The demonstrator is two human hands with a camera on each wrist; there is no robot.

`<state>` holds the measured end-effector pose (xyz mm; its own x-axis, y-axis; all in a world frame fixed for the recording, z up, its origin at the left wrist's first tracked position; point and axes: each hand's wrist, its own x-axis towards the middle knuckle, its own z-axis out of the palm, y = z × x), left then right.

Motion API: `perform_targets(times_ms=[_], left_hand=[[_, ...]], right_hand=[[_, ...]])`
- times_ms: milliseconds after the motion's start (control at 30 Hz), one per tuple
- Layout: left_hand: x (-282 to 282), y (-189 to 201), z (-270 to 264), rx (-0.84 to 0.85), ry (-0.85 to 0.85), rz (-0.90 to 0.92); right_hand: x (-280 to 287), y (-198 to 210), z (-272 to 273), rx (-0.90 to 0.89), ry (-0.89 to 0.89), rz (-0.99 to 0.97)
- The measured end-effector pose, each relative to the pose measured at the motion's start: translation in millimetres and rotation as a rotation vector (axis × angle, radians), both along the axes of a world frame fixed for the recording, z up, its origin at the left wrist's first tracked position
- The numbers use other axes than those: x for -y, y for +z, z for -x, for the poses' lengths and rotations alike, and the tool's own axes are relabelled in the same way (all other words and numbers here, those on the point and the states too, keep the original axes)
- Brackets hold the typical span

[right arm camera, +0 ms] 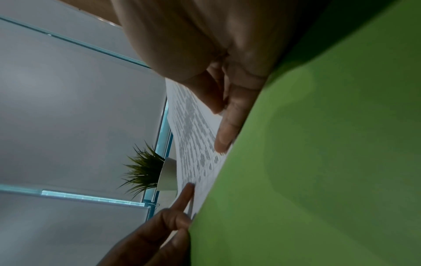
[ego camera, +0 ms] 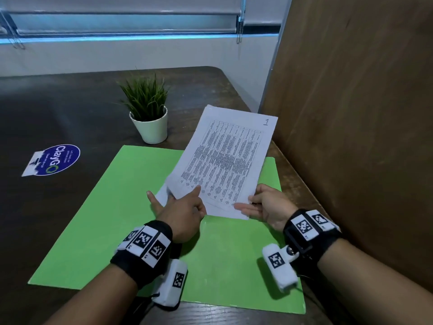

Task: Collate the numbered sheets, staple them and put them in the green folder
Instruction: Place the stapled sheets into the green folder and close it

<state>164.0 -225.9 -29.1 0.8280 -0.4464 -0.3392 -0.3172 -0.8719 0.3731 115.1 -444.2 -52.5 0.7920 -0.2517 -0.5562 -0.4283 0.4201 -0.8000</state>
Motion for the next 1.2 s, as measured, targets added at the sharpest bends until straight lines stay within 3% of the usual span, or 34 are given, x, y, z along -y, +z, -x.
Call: perform_targets(times_ms=[167, 233, 333, 467, 533, 667, 800, 867, 1000, 1100, 1200], left_hand=[[-6, -3, -3, -0.055, 0.074, 0.029], [-9, -7, -5, -0.088, 0.085, 0.09], [-9, -10, -5, -0.003, 0.072, 0.167], [-7, -7, -3, 0.037, 0.081, 0.139], [-8, -5, -3, 0.05, 0.067, 0.094], [-8, -6, -4, 0.036, 0.043, 0.055], [-8, -6, -4, 0.024, 0.024, 0.049], [-8, -6, -4, 0.025, 0.026, 0.051], [-9, -8, -5, 0.034, 0.037, 0.069], [-8, -9, -4, 0.01, 0.032, 0.064], [-8, -9, -3, -0.009, 0.015, 0.068]], right_hand=[[38, 14, 7, -0.108, 0.0, 0.367], [52, 17, 9, -0.173, 0.096, 0.506], [61, 17, 8, -0.301, 0.285, 0.699], [56, 11, -4, -0.243, 0.202, 0.896], [57, 9, -11, -0.206, 0.199, 0.97], [65, 19, -19, -0.198, 0.398, 0.982], [70, 37, -24, -0.343, 0.69, 1.052], [70, 43, -30, -0.389, 0.666, 1.173], [53, 62, -58, -0.213, 0.534, 1.501], [27, 74, -94, -0.052, 0.575, 1.532], [6, 68, -136, -0.01, 0.639, 1.536]])
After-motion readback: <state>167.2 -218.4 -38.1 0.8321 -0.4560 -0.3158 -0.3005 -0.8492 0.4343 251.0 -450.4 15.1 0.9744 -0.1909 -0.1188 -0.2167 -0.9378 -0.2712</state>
